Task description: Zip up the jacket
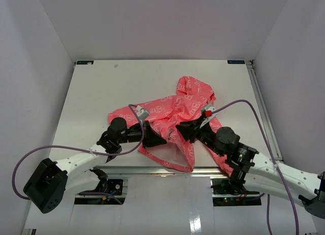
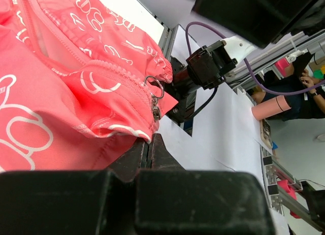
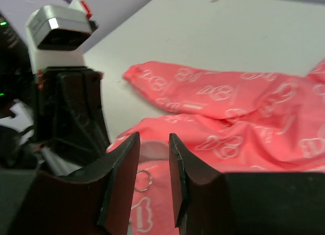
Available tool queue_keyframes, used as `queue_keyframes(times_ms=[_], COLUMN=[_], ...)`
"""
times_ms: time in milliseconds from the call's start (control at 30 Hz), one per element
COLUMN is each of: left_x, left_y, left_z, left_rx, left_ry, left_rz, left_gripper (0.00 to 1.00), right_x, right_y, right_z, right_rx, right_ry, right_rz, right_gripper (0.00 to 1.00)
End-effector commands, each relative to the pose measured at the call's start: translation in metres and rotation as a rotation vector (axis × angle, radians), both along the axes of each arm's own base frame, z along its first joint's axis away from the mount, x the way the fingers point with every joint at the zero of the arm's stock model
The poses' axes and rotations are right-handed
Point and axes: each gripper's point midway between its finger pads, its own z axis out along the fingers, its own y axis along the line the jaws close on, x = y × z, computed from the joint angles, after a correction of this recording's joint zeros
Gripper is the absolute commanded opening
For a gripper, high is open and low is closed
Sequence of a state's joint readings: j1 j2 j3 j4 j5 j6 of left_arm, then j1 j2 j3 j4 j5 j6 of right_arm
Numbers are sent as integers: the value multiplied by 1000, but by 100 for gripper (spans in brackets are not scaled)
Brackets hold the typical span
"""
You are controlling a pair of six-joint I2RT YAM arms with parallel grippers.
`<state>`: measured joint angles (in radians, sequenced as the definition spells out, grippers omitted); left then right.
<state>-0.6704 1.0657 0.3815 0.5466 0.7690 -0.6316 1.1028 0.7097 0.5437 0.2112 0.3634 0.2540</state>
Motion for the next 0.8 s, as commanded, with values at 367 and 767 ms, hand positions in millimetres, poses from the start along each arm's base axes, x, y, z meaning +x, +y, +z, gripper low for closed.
queue_keyframes(times_ms=[367,767], left_x=[-2,-2], left_y=[3,4], left_z=[14,15], left_rx=[-57,-59], left_ry=[-121,-128], left_rz=[-4,-2], left_gripper=[0,0], right_x=[-54,-34], right_y=[25,7], right_z=[-24,-24], right_rx=[205,219], right_ry=[252,226], right_rz=[318,173], right_gripper=[30,35])
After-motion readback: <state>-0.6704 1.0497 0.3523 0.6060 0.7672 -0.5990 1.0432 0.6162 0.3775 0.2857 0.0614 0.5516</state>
